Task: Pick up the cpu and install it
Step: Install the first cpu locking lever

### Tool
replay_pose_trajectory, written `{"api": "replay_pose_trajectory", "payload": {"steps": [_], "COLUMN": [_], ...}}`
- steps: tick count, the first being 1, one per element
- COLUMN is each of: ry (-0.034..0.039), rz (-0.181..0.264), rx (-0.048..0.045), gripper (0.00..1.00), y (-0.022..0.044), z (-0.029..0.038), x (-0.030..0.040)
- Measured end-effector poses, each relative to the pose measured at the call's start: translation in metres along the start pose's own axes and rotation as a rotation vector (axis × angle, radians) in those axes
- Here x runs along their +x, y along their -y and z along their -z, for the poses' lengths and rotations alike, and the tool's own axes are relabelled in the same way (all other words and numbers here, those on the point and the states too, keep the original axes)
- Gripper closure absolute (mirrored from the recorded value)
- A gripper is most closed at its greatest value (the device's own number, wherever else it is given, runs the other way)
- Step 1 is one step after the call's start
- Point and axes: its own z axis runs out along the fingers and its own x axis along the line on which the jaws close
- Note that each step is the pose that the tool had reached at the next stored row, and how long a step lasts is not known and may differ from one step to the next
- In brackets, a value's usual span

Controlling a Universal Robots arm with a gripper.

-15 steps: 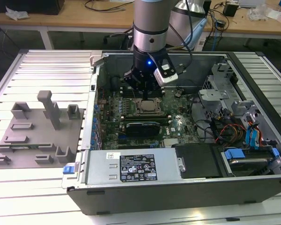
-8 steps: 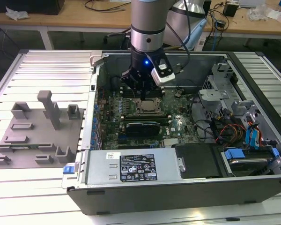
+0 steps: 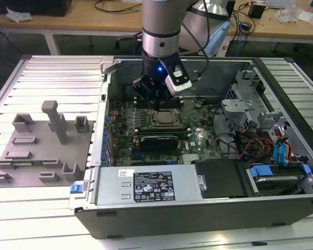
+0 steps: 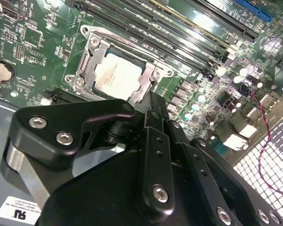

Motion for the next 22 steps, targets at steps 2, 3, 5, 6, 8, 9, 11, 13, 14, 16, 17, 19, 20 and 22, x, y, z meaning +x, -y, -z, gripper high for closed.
{"api": "replay_pose_trajectory", "payload": {"steps": [2, 3, 5, 6, 8, 9, 11, 13, 14, 16, 17, 19, 20, 22], "ry": [0.0001, 0.0002, 0.0, 0.0001, 0.0001, 0.0001, 0.0001, 0.0001, 0.0001, 0.0001, 0.0002, 0.0002, 0.0003, 0.0001], "rz": [0.0, 0.0, 0.0, 0.0, 0.0, 0.0, 0.0, 0.0, 0.0, 0.0, 0.0, 0.0, 0.0, 0.0], "rx": [-0.0001, -0.0002, 0.0, -0.0001, -0.0001, -0.0001, -0.0001, -0.0001, -0.0005, -0.0025, -0.0035, -0.0042, -0.0042, -0.0043], "gripper": [0.89, 0.89, 0.89, 0.89, 0.89, 0.89, 0.89, 0.89, 0.89, 0.89, 0.89, 0.89, 0.89, 0.89], "y": [-0.0005, -0.0005, -0.0007, -0.0007, -0.0009, -0.001, -0.0014, -0.0014, -0.0013, -0.0013, -0.0012, -0.0012, -0.0012, -0.0012], "z": [0.0, 0.0, 0.0001, 0.0001, 0.0002, 0.0002, 0.0003, 0.0003, 0.0003, 0.0003, 0.0002, 0.0002, 0.0002, 0.0002], "x": [0.0035, 0.0044, 0.0077, 0.0098, 0.0136, 0.0148, 0.0207, 0.0234, 0.0245, 0.0268, 0.0279, 0.0291, 0.0291, 0.0292]}}
